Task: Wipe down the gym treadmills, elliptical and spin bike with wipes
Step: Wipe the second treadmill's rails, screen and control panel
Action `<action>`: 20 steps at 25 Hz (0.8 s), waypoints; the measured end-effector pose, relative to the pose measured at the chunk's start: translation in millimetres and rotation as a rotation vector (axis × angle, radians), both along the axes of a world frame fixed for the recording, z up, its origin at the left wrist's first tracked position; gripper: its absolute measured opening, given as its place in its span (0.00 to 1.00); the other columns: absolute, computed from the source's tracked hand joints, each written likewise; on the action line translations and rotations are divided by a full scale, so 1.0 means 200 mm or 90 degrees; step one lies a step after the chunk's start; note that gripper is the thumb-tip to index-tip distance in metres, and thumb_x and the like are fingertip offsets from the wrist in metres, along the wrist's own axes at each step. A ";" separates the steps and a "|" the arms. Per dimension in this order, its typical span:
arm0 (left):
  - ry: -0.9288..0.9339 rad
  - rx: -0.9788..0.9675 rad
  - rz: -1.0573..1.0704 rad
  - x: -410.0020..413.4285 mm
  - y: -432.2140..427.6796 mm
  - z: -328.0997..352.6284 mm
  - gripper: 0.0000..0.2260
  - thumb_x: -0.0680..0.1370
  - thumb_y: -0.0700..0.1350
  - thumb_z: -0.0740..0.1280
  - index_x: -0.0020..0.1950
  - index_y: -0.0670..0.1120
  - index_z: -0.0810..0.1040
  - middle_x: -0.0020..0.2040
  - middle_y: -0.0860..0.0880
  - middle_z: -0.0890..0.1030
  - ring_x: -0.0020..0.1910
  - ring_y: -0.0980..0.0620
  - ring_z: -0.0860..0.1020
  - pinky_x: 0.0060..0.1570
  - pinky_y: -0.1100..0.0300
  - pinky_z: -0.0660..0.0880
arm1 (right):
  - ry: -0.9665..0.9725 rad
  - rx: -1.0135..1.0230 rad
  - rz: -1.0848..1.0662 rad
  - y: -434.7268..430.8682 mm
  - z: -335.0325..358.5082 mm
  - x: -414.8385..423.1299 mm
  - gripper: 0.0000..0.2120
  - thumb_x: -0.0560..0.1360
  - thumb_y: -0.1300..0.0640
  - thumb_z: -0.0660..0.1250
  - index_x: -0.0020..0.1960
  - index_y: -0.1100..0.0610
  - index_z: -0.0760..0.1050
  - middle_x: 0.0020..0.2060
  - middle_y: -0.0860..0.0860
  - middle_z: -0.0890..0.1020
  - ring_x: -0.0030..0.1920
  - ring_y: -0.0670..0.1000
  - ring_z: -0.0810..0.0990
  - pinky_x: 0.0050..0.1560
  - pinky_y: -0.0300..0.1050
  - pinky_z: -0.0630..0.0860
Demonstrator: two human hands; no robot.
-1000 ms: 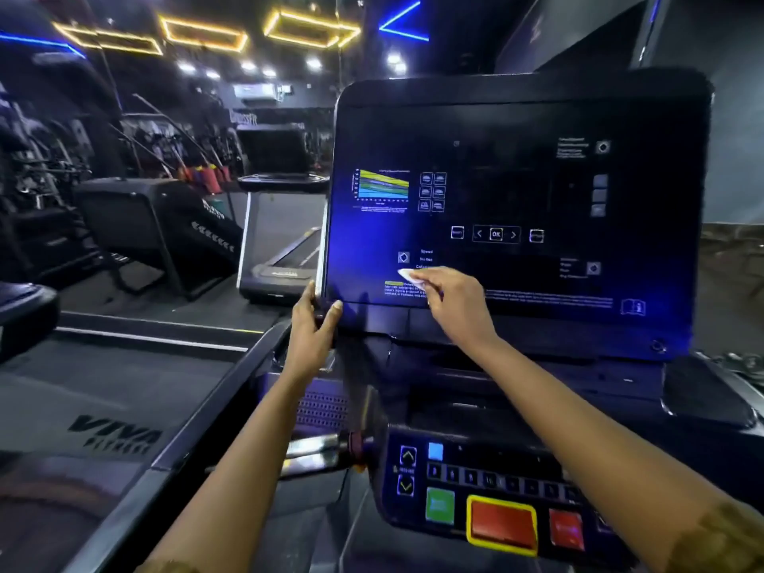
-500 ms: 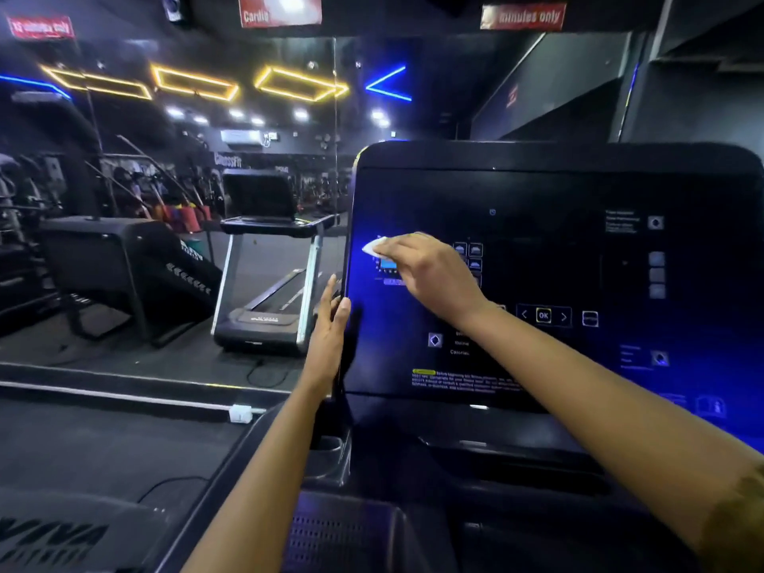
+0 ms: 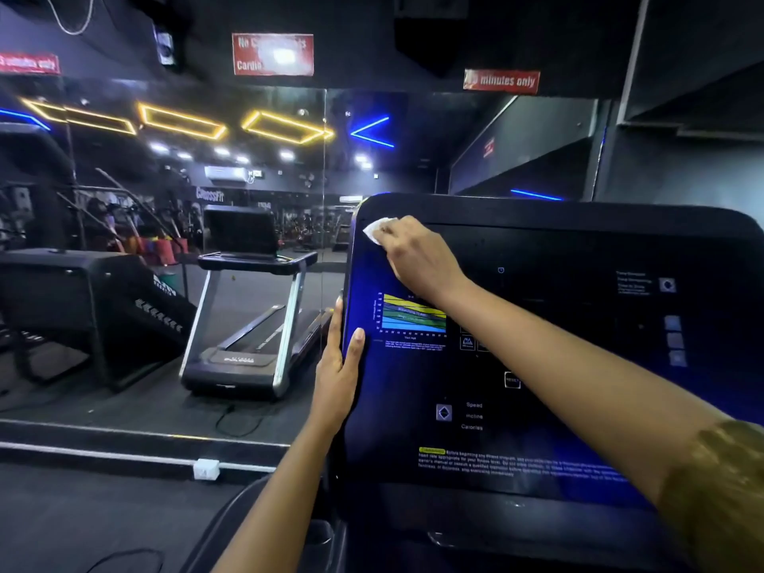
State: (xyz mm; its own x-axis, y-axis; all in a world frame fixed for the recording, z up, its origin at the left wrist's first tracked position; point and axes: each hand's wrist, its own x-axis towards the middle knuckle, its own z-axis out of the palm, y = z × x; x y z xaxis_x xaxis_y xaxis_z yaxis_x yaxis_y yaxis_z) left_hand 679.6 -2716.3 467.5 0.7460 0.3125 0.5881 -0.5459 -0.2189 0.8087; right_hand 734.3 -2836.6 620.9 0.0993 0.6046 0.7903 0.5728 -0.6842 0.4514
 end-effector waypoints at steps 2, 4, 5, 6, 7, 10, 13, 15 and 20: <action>-0.007 0.009 0.004 -0.01 -0.01 0.00 0.35 0.69 0.69 0.55 0.75 0.60 0.56 0.58 0.79 0.64 0.53 0.84 0.64 0.52 0.83 0.60 | -0.057 -0.035 0.032 0.00 -0.12 -0.04 0.19 0.69 0.65 0.53 0.51 0.59 0.80 0.43 0.53 0.81 0.37 0.53 0.77 0.20 0.39 0.69; -0.005 0.005 0.009 -0.01 -0.01 0.00 0.33 0.68 0.74 0.55 0.72 0.66 0.56 0.63 0.73 0.65 0.59 0.80 0.66 0.58 0.79 0.61 | -0.064 -0.076 0.061 -0.01 -0.28 -0.09 0.18 0.72 0.64 0.54 0.53 0.59 0.79 0.44 0.54 0.81 0.37 0.53 0.76 0.20 0.40 0.70; 0.001 0.001 0.009 0.00 -0.01 -0.01 0.32 0.67 0.77 0.54 0.70 0.70 0.56 0.67 0.69 0.65 0.63 0.73 0.67 0.63 0.73 0.62 | -0.058 -0.099 0.069 -0.02 -0.36 -0.12 0.17 0.73 0.63 0.55 0.54 0.59 0.79 0.45 0.54 0.81 0.38 0.53 0.76 0.20 0.41 0.72; 0.004 0.000 0.007 0.00 0.00 -0.02 0.31 0.66 0.79 0.53 0.68 0.73 0.55 0.69 0.66 0.65 0.66 0.68 0.67 0.65 0.68 0.63 | -0.060 -0.124 0.078 -0.04 -0.43 -0.15 0.15 0.74 0.62 0.55 0.52 0.60 0.80 0.45 0.54 0.81 0.38 0.53 0.76 0.22 0.43 0.74; 0.001 0.001 0.006 0.01 0.00 -0.02 0.31 0.66 0.79 0.52 0.67 0.74 0.55 0.70 0.65 0.65 0.66 0.67 0.67 0.66 0.67 0.62 | -0.068 -0.153 0.088 -0.06 -0.48 -0.18 0.15 0.75 0.62 0.55 0.50 0.60 0.80 0.45 0.54 0.81 0.39 0.53 0.76 0.23 0.43 0.74; -0.014 0.027 0.015 -0.02 -0.01 -0.01 0.33 0.68 0.76 0.51 0.71 0.66 0.55 0.68 0.71 0.61 0.65 0.73 0.63 0.62 0.78 0.58 | -0.064 -0.211 0.130 -0.11 -0.40 -0.22 0.15 0.73 0.60 0.56 0.47 0.59 0.81 0.43 0.52 0.82 0.38 0.52 0.78 0.22 0.41 0.74; -0.017 0.045 0.018 -0.03 -0.01 0.00 0.34 0.70 0.69 0.49 0.74 0.58 0.54 0.64 0.74 0.58 0.59 0.84 0.59 0.54 0.85 0.55 | -0.027 -0.082 0.109 -0.10 -0.08 -0.11 0.15 0.73 0.60 0.56 0.49 0.60 0.81 0.45 0.54 0.82 0.43 0.55 0.79 0.24 0.45 0.77; -0.019 0.047 0.016 -0.03 -0.01 -0.01 0.35 0.71 0.69 0.50 0.76 0.57 0.54 0.63 0.76 0.59 0.57 0.85 0.60 0.53 0.85 0.56 | -0.014 -0.042 0.052 -0.07 0.10 0.00 0.15 0.74 0.61 0.56 0.52 0.60 0.80 0.48 0.55 0.82 0.48 0.56 0.79 0.30 0.52 0.79; -0.025 0.052 0.011 -0.03 -0.01 -0.01 0.35 0.71 0.68 0.52 0.76 0.56 0.54 0.63 0.78 0.59 0.59 0.85 0.59 0.54 0.85 0.55 | 0.001 -0.080 0.001 -0.12 0.14 0.07 0.20 0.74 0.60 0.51 0.55 0.59 0.80 0.51 0.55 0.81 0.43 0.57 0.78 0.30 0.51 0.79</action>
